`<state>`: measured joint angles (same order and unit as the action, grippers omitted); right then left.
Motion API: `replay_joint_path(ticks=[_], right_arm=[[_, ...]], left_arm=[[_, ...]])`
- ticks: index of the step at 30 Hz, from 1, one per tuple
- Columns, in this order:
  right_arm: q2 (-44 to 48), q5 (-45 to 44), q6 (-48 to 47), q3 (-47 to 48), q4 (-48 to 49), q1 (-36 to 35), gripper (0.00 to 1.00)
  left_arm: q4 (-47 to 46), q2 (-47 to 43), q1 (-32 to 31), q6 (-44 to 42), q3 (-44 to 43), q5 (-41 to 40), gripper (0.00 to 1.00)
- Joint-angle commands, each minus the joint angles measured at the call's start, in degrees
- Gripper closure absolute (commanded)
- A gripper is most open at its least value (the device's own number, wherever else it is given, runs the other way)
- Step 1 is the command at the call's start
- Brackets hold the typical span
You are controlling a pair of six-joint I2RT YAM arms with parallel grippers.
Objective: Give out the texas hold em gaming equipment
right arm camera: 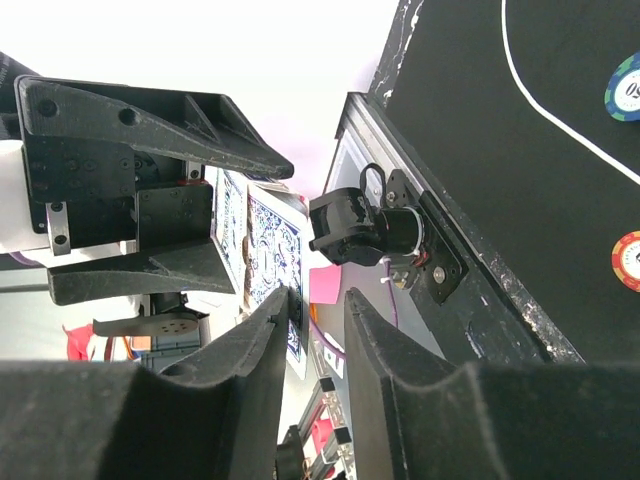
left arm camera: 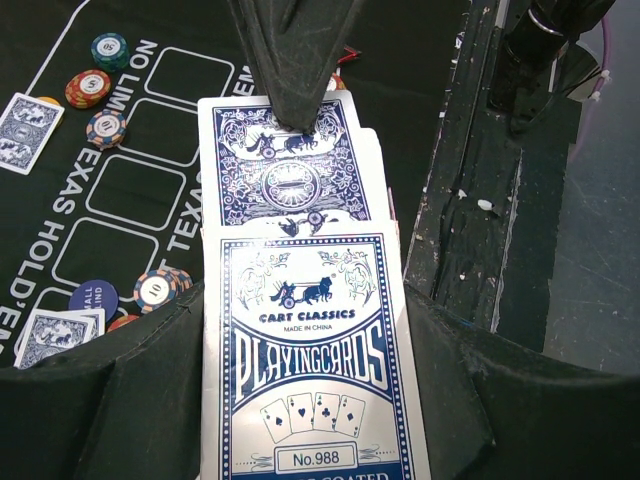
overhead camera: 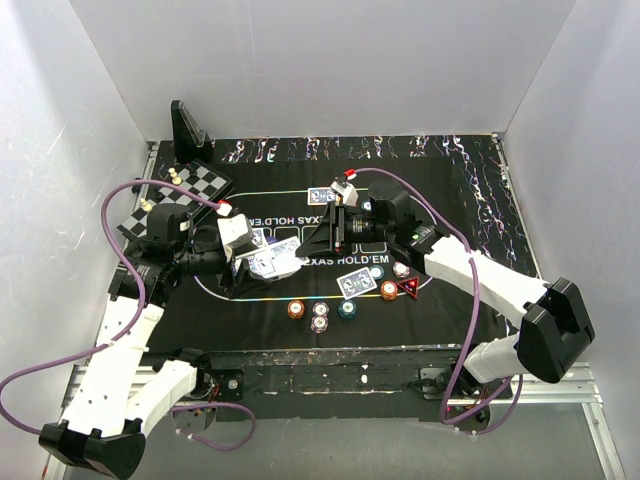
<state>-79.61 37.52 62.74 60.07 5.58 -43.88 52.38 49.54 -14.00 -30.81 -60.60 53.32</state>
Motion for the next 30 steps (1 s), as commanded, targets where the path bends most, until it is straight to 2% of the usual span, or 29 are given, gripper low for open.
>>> replay_joint_path(ticks=[1, 9, 22, 30], right_arm=[[2.0, -1.0, -1.3, -1.1, -1.4, 1.3, 0.67], [3.8, -0.5, -1.2, -2.3, -2.0, 3.1, 0.83], [7.5, 1.4, 0.2, -2.1, -1.8, 6.6, 0.99], [9.6, 3.2, 2.4, -2.1, -1.1, 9.3, 0.99]], left_arm=[[-1.2, -1.5, 0.2, 0.6, -2.4, 3.6, 0.89], [-1.6, -1.1, 0.2, 0.7, -2.3, 3.7, 0.89], [-3.2, -1.3, 0.2, 1.8, -0.7, 3.6, 0.89], [-5.6, -2.2, 0.1, 3.5, 1.4, 3.6, 0.89]])
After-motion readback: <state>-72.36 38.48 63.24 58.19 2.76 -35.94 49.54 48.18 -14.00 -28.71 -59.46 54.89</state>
